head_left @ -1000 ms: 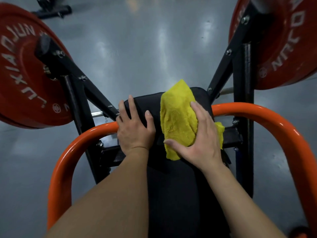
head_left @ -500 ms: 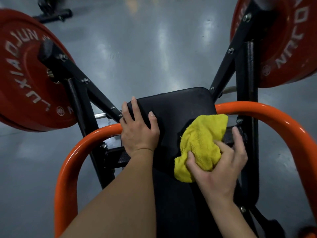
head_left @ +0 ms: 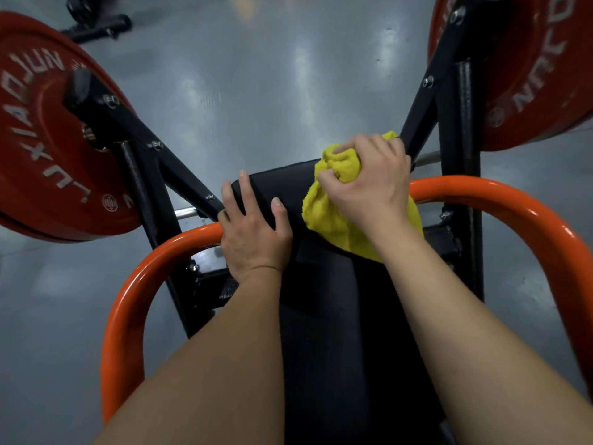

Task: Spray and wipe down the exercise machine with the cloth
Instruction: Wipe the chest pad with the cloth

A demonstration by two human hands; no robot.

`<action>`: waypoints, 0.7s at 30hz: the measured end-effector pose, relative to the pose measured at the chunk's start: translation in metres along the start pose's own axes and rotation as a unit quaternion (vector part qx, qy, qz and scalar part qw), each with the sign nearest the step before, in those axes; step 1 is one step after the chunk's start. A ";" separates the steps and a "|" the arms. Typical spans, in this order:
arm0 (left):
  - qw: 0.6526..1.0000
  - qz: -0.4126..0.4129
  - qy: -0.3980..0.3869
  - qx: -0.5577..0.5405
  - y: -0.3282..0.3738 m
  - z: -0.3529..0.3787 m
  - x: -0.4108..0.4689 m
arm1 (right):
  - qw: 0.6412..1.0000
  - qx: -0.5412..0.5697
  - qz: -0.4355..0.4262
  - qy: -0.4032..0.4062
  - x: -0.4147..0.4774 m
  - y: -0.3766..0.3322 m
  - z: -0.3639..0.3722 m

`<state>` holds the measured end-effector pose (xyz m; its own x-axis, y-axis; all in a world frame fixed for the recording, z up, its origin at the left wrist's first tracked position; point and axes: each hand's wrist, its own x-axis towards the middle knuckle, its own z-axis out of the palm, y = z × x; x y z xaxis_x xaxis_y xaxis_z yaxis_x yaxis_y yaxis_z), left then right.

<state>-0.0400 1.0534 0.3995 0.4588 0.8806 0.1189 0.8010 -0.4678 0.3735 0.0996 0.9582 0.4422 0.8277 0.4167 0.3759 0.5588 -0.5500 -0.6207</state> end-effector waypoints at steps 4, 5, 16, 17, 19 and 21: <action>1.000 -0.002 -0.003 -0.001 0.000 -0.001 0.000 | 0.986 0.156 0.034 -0.046 -0.040 0.022 -0.031; 1.000 -0.002 -0.006 -0.002 0.000 -0.001 0.000 | 0.985 0.158 0.029 -0.056 -0.055 0.027 -0.038; 1.000 -0.008 -0.004 0.003 0.000 0.001 0.000 | 0.989 0.130 0.071 0.000 -0.108 0.013 -0.050; 1.000 -0.009 -0.005 0.002 -0.001 0.000 0.000 | 0.989 0.131 0.070 0.023 -0.092 0.006 -0.042; 1.000 -0.008 -0.004 0.000 0.000 0.001 0.001 | 0.990 0.121 0.059 0.037 -0.053 -0.005 -0.023; 1.000 -0.008 0.000 0.000 0.000 0.001 0.001 | 0.991 0.101 0.080 0.025 -0.012 -0.013 -0.005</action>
<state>-0.0390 1.0540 0.3986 0.4453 0.8882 0.1128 0.8088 -0.4531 0.3750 0.0822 0.9566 0.4495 0.9092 0.2969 0.2917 0.4025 -0.4485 -0.7980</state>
